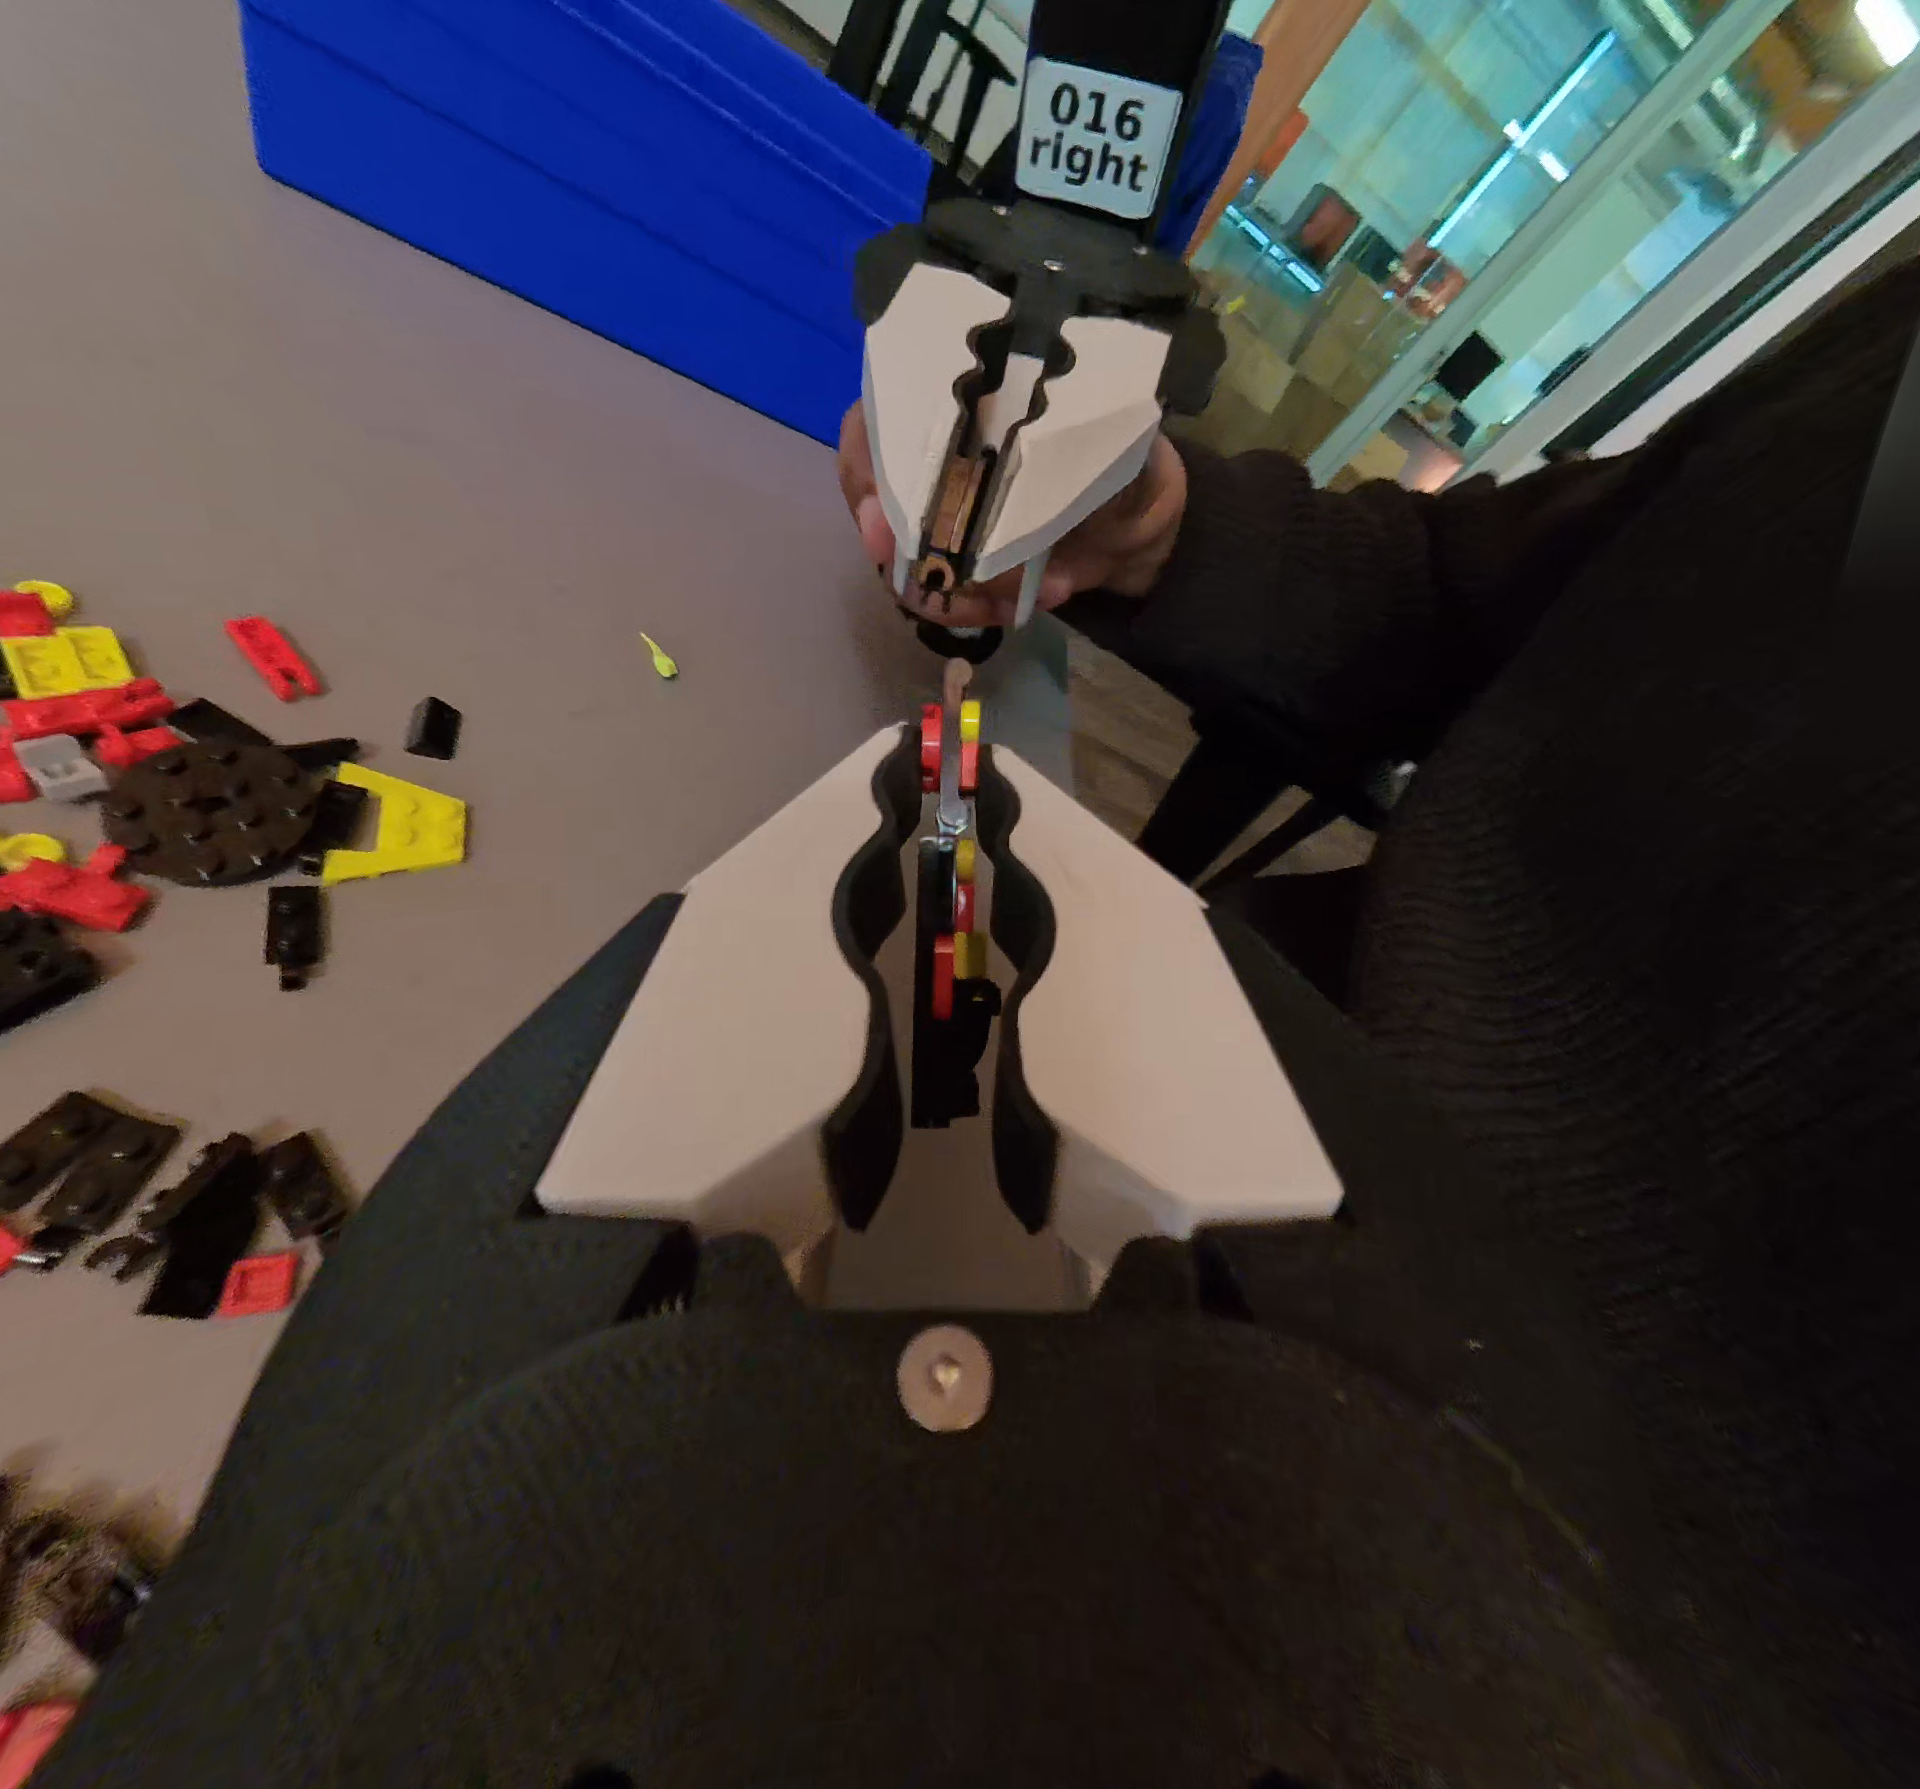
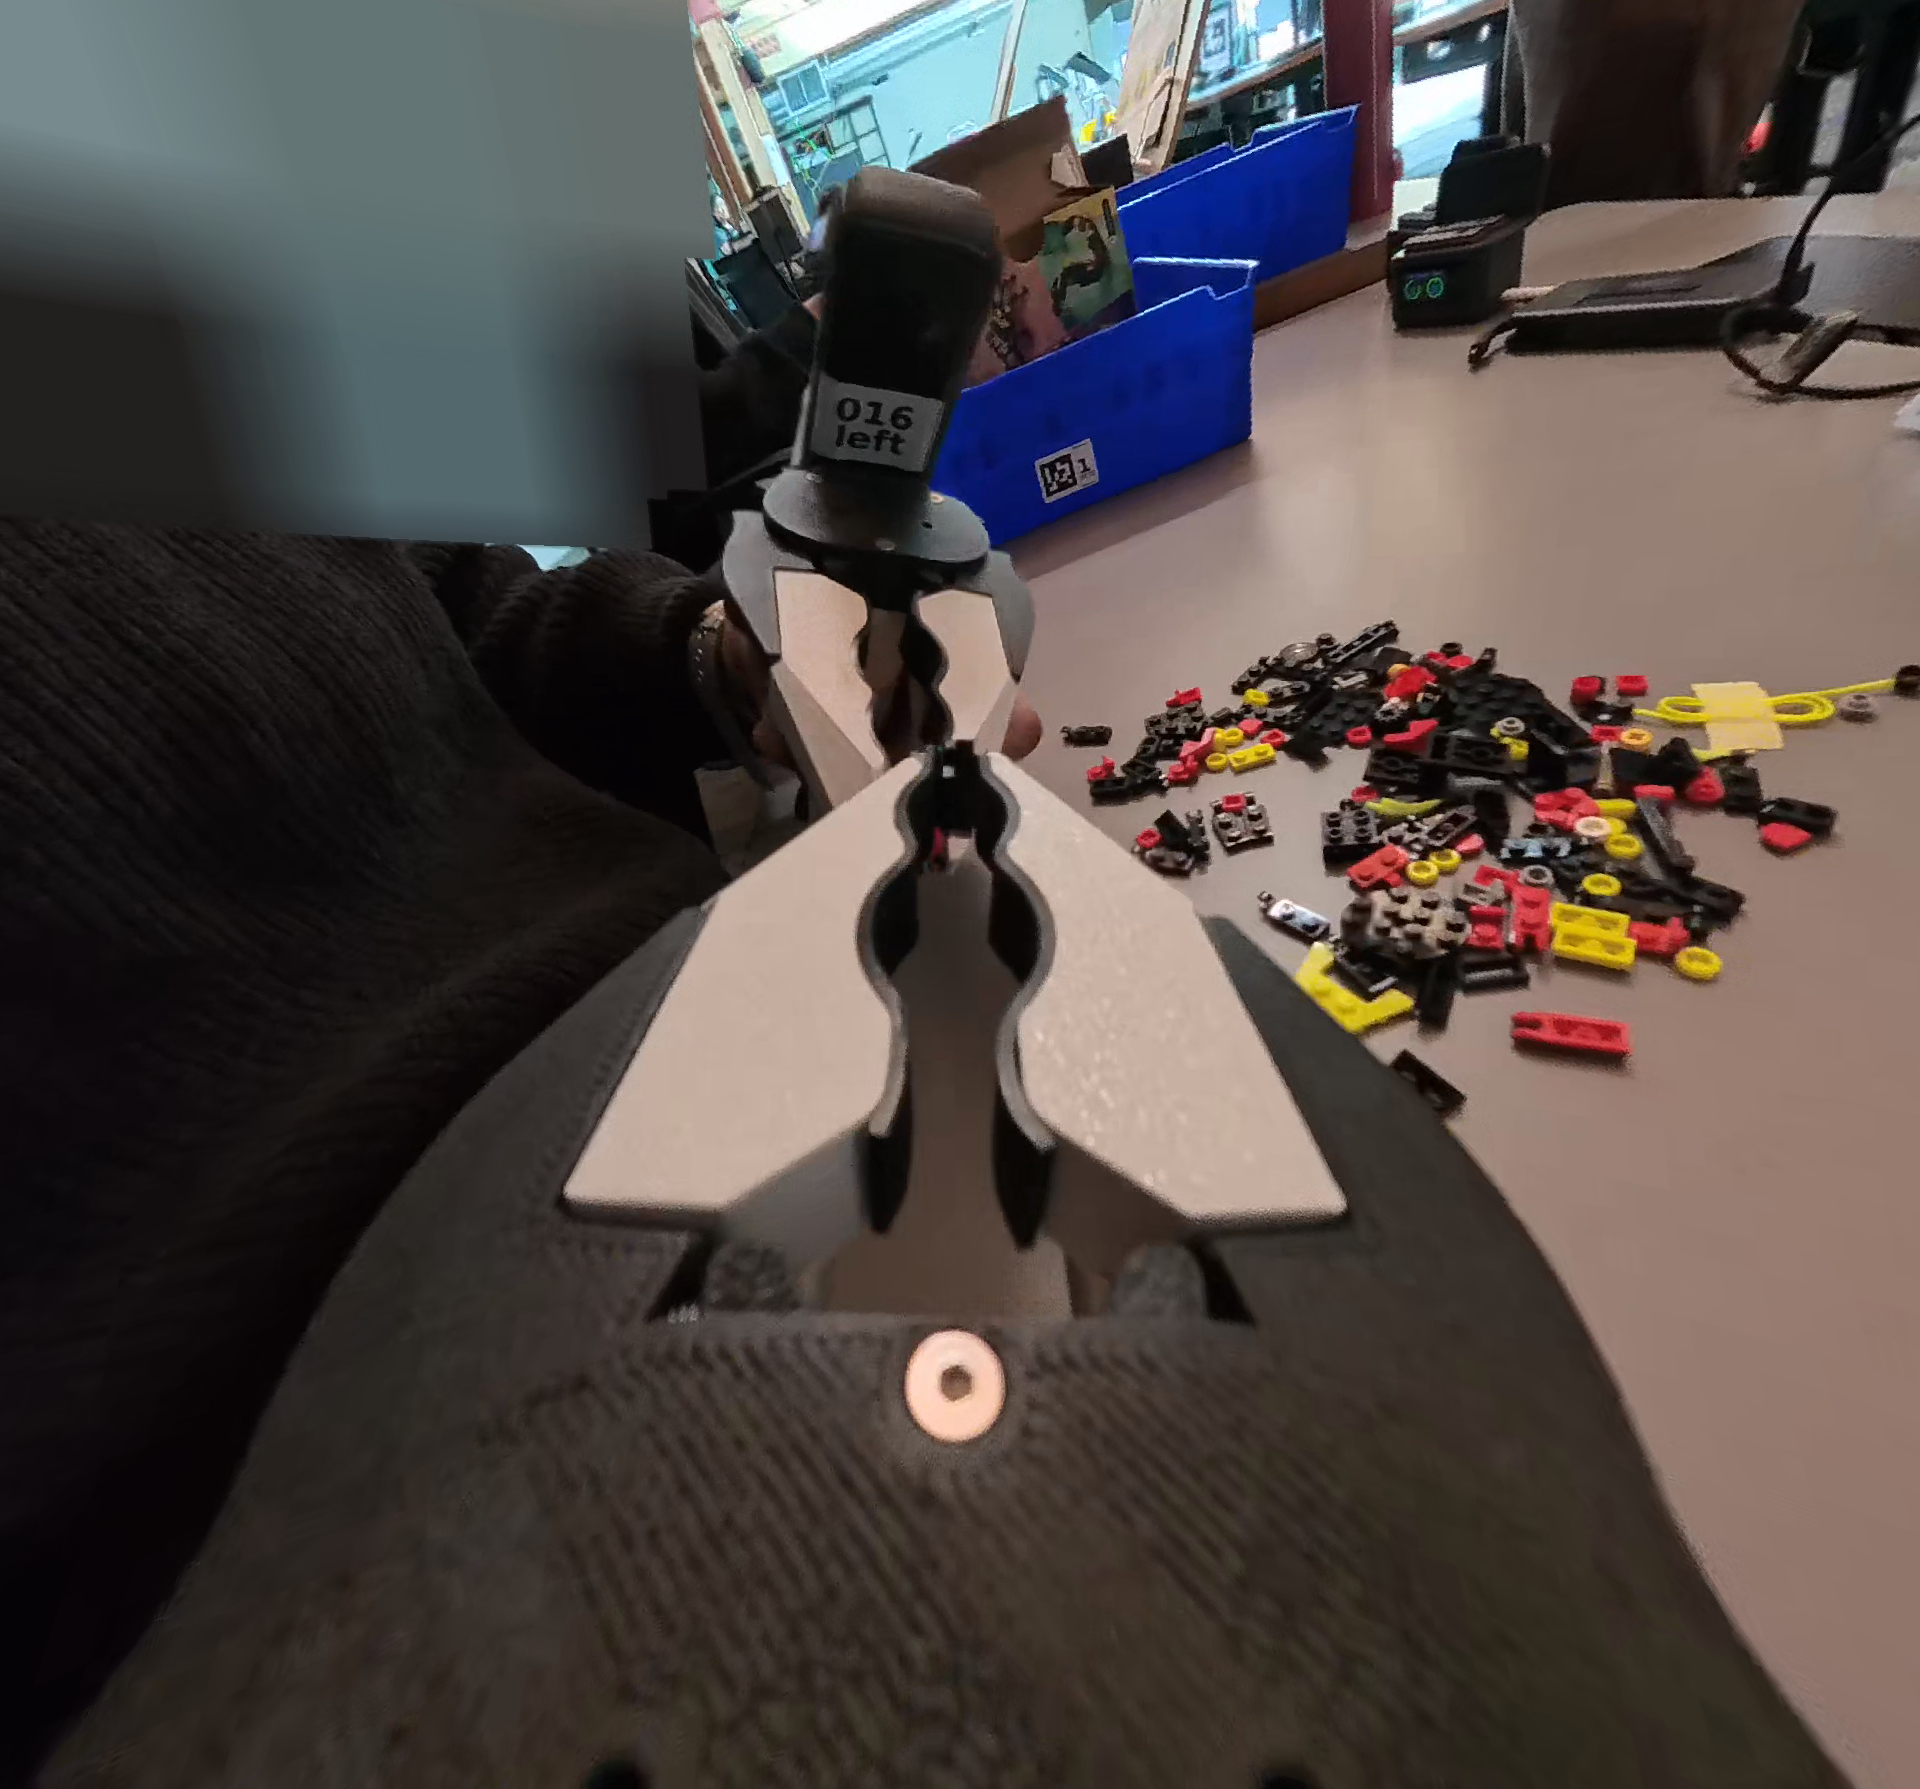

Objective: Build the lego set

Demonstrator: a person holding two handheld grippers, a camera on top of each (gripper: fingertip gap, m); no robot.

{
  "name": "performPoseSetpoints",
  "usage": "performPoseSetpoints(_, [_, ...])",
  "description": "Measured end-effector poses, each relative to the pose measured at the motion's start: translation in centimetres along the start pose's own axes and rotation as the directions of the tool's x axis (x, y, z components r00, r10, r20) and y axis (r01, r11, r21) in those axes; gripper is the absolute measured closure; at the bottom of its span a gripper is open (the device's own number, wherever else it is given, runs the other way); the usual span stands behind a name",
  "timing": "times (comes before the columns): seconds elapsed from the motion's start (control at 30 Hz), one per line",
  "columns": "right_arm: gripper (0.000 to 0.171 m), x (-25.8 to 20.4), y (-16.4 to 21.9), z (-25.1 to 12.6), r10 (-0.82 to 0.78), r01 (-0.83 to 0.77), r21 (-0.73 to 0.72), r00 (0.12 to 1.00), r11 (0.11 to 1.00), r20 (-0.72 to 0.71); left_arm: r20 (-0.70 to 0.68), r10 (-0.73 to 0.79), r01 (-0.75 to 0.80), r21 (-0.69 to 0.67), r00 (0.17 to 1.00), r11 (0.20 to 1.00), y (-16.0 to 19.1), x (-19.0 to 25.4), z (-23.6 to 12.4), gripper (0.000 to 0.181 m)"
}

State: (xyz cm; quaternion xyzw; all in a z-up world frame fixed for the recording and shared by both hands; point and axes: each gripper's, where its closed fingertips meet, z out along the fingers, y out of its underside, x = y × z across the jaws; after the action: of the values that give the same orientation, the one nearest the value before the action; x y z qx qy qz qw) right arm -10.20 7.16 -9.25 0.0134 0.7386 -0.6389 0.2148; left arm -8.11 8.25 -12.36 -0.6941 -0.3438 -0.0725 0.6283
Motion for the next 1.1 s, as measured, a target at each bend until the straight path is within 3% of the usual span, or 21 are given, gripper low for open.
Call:
performPoseSetpoints(0.23, [0.167,-0.2,-0.2,0.1,0.138,-0.14,0.026,0.988,0.99,0.065,-0.086,-0.133,0.137,0.042,0.987,0.99,-0.7,0.4,-0.3,0.173])
performPoseSetpoints(1.1, [0.167,-0.4,0.7,0.5,0.326,-0.326,-0.022,0.938,0.945,0.119,-0.091,-0.188,0.193,0.05,0.978,0.98,-0.8,0.1,0.0,0.175])
